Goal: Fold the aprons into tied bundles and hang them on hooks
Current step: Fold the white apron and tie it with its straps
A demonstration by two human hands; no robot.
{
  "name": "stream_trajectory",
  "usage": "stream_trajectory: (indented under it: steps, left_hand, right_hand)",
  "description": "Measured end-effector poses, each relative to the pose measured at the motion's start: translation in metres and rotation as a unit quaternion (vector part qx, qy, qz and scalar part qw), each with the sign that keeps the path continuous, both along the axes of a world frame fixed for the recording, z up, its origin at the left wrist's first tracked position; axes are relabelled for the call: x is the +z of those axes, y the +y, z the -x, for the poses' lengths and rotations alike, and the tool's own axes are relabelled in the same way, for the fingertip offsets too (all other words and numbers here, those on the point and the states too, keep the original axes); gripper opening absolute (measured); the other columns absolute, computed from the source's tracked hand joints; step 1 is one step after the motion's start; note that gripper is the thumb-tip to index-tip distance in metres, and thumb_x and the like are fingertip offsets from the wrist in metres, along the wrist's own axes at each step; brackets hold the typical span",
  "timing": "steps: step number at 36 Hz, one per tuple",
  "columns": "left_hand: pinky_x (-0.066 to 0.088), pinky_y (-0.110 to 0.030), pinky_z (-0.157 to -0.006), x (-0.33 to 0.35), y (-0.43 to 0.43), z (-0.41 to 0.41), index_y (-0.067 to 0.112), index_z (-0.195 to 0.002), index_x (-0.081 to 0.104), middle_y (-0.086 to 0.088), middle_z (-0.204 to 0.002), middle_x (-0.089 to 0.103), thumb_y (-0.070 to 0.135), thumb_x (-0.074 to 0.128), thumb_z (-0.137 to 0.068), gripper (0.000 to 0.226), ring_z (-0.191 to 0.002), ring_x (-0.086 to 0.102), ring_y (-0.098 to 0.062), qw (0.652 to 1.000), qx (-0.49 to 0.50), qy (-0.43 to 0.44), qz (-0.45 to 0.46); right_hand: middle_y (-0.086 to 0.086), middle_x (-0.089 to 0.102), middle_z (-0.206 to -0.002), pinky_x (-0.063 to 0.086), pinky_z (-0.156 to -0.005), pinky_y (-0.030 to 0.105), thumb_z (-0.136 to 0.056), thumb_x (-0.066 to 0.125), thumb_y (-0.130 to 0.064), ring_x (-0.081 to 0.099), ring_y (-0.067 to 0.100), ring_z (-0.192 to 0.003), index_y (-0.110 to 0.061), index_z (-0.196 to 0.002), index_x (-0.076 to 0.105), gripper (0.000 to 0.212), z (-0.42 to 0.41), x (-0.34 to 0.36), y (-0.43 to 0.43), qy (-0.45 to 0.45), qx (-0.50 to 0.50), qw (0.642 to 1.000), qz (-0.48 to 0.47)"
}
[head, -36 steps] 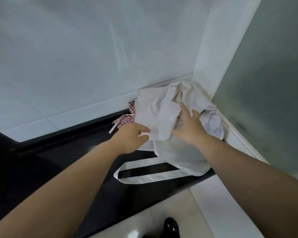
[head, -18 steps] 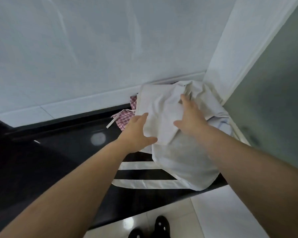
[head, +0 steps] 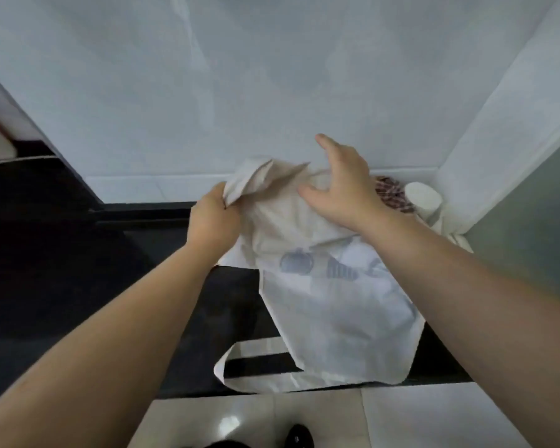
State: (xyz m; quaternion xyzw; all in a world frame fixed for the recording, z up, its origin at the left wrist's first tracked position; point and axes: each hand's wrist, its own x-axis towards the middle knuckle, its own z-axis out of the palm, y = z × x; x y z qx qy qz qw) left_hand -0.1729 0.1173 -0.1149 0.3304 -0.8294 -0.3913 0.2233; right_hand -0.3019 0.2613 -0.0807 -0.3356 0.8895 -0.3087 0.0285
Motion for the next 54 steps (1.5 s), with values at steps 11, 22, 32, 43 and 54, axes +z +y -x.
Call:
stream_trajectory:
  steps: [11,22,32,43,54]
  left_hand:
    - [0.044,-0.029,-0.068,0.011,-0.125,-0.143,0.013,-0.097,0.047,0.006,-0.080,0.048,0.022,0.042,-0.092,0.012,-0.074,0.049,-0.015,0.947,0.312,0.053,-0.060]
    - [0.014,-0.048,-0.114,-0.005,-0.243,-0.267,0.017,-0.153,0.012,-0.015,-0.153,0.013,0.041,0.069,-0.082,0.095,-0.141,0.014,-0.034,0.947,0.240,-0.105,0.186]
    - [0.029,-0.033,-0.108,-0.086,-0.245,-0.293,0.034,-0.138,0.046,0.008,-0.142,0.040,0.054,0.064,-0.082,0.062,-0.133,0.035,-0.016,0.907,-0.196,-0.373,0.009]
    - [0.004,-0.051,-0.117,-0.126,-0.226,-0.316,0.048,-0.147,0.010,-0.005,-0.157,-0.016,0.071,0.068,-0.065,0.103,-0.146,-0.013,-0.029,0.865,-0.226,-0.441,0.080]
    - [0.039,-0.036,-0.064,-0.126,-0.187,-0.330,0.007,-0.106,0.035,-0.010,-0.100,0.047,0.020,0.064,-0.083,0.040,-0.087,0.049,-0.030,0.923,0.125,-0.311,-0.192]
  right_hand:
    - [0.004,0.056,-0.074,0.035,-0.060,0.029,-0.094,0.051,-0.040,0.055,0.025,-0.075,-0.010,-0.076,0.059,0.036,-0.089,-0.033,-0.109,-0.109,0.121,0.977,-0.137]
    - [0.008,0.014,-0.158,0.020,-0.114,0.043,-0.095,0.037,-0.057,0.024,0.031,-0.141,-0.025,-0.152,-0.001,0.076,-0.181,-0.030,-0.251,-0.157,0.014,0.985,-0.075]
    - [0.013,0.034,-0.142,0.040,-0.097,0.047,-0.087,0.059,-0.037,0.046,0.035,-0.120,-0.024,-0.147,0.014,0.076,-0.246,-0.105,-0.220,-0.128,-0.032,0.967,-0.219]
    - [0.006,0.059,-0.105,0.049,-0.084,0.041,-0.089,0.054,-0.024,0.057,0.028,-0.097,-0.013,-0.115,0.049,0.029,-0.293,-0.146,-0.182,-0.341,-0.150,0.920,-0.125]
    - [0.008,0.054,-0.094,0.037,-0.068,0.027,-0.090,0.045,-0.013,0.054,0.029,-0.089,-0.007,-0.095,0.053,0.011,-0.324,-0.138,-0.139,-0.288,-0.124,0.919,-0.238]
